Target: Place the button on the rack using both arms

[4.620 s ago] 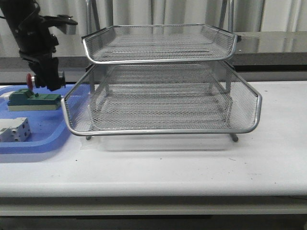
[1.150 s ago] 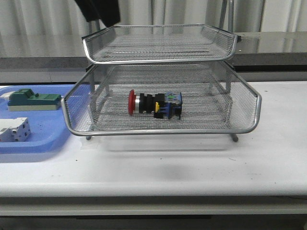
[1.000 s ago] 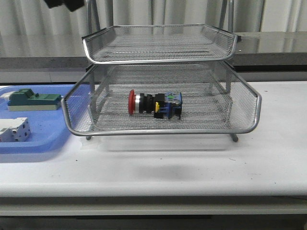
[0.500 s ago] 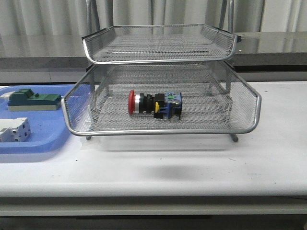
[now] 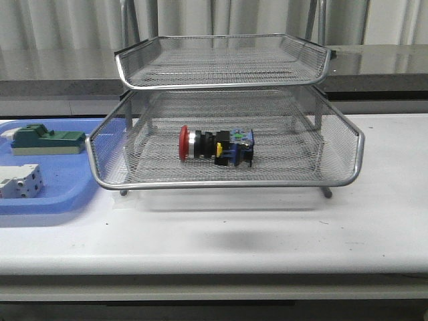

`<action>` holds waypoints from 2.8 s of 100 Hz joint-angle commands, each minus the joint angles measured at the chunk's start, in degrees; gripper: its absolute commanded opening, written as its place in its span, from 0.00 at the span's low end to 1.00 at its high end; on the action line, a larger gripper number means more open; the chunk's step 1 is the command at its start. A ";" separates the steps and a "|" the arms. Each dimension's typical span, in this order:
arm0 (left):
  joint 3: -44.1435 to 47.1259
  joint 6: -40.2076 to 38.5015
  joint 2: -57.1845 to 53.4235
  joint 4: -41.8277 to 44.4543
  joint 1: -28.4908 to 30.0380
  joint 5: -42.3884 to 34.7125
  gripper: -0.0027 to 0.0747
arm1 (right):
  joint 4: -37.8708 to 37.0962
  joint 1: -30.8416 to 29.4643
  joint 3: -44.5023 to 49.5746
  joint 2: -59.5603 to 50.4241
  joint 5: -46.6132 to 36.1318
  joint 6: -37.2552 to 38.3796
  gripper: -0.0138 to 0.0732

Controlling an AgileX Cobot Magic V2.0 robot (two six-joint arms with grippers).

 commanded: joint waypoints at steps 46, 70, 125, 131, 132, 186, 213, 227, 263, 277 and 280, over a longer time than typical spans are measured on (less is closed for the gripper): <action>4.50 -0.68 -5.32 -0.83 0.18 -10.24 0.03 | -0.15 -0.34 -1.97 0.02 -3.11 0.00 0.08; 4.50 -0.68 -5.32 -0.83 0.18 -10.24 0.01 | -0.15 -0.34 -1.97 0.02 -3.11 0.00 0.08; 4.50 -0.68 -5.32 -0.83 0.18 -10.24 0.01 | 7.55 -0.34 -2.90 6.64 -8.42 -7.03 0.08; 4.50 -0.68 -5.32 -0.83 0.18 -10.24 0.01 | 11.18 -0.34 -3.60 9.82 -8.01 -10.81 0.08; 4.50 -0.68 -5.32 -0.83 0.18 -10.24 0.01 | 11.61 -0.34 -3.82 10.64 -7.87 -11.79 0.08; 4.50 -0.68 -5.32 -0.83 0.18 -10.24 0.01 | 28.61 11.48 -13.39 42.79 -2.54 -39.91 0.08; 4.50 -0.68 -5.32 -0.83 0.18 -10.24 0.01 | 28.33 23.16 -14.53 52.23 -7.06 -47.81 0.08; 4.50 -0.68 -5.32 -0.83 0.18 -10.24 0.01 | 26.15 27.81 -14.53 55.51 -10.94 -48.00 0.08; 4.50 -0.68 -5.32 -0.83 0.18 -10.24 0.01 | 16.98 32.03 -14.64 58.15 -20.22 -48.00 0.08; 4.50 -0.68 -5.32 -0.83 0.18 -10.24 0.01 | 15.22 31.98 -14.91 58.20 -23.71 -48.00 0.08; 4.50 -0.68 -5.32 -0.83 0.18 -10.24 0.01 | 15.09 31.82 -14.91 58.20 -24.34 -48.00 0.08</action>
